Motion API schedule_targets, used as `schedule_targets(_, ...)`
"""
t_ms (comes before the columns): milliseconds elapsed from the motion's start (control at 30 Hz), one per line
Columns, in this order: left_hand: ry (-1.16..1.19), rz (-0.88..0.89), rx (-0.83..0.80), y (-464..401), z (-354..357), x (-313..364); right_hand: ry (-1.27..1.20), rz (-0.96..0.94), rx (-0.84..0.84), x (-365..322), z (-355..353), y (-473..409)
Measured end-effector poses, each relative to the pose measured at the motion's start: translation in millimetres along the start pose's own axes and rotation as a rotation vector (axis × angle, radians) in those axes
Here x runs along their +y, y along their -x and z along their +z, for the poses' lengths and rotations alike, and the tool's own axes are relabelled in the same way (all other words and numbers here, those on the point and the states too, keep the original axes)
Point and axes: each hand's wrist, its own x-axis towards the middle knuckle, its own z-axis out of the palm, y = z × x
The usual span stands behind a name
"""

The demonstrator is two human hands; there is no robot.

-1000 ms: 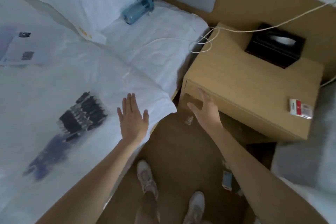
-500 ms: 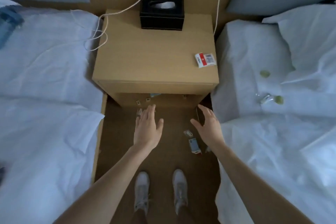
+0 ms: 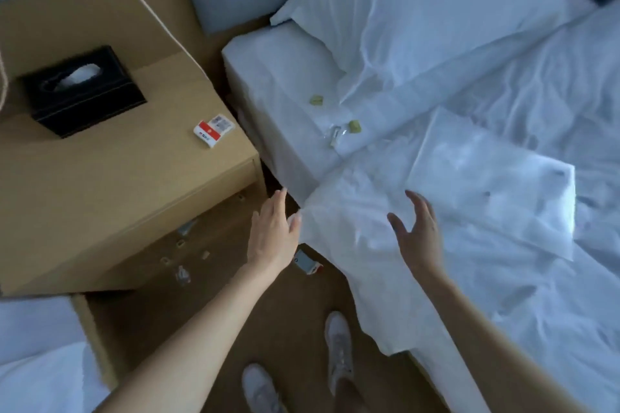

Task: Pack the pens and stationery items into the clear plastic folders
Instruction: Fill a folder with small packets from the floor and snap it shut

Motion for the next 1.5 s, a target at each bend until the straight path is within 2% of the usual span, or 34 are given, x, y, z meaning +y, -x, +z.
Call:
schedule_targets(167, -0.018, 0.142, -0.110, -25.3, 57.1, 83.3, 0.002, 0.155, 0.247, 85.1, -72.1, -21.9)
schedule_targets(267, -0.073, 0.260, -0.181, -40.3, 93.0, 123.4, -0.008, 0.310, 0.380, 137.8, -111.4, -33.8)
schedule_targets(400, -0.071, 0.330, -0.180, -69.6, 123.2, 163.3, -0.048, 0.505, 0.424, 194.2, -147.2, -54.0)
schedule_targets(500, -0.050, 0.302, -0.160, -90.5, 140.2, 182.7, -0.097, 0.591, 0.390, 219.1, -154.5, -70.0)
schedule_targets(667, 0.007, 0.106, -0.176, -120.1, 163.7, 193.2, -0.184, 0.654, 0.351, 235.6, -150.3, -88.3)
schedule_targets(800, 0.025, 0.071, -0.035, -128.9, 169.1, 188.0, -0.234, 0.708, 0.363, 239.3, -146.5, -91.6)
schedule_targets(967, 0.075, 0.036, 0.045, -134.7, 168.4, 180.7, -0.322, 0.703, 0.407, 244.4, -147.8, -91.9)
schedule_targets(1167, 0.152, 0.020, 0.055, -132.0, 162.2, 173.6, -0.449, 0.585, 0.465, 235.2, -152.0, -89.2)
schedule_targets(1300, 0.273, 0.006, 0.032, -124.1, 154.5, 164.5, -0.571, 0.469, 0.491, 215.3, -152.3, -84.7)
schedule_targets(1500, 0.320, -0.015, 0.062, -107.0, 121.5, 137.9, -0.715, 0.366, 0.480, 175.9, -143.2, -76.8)
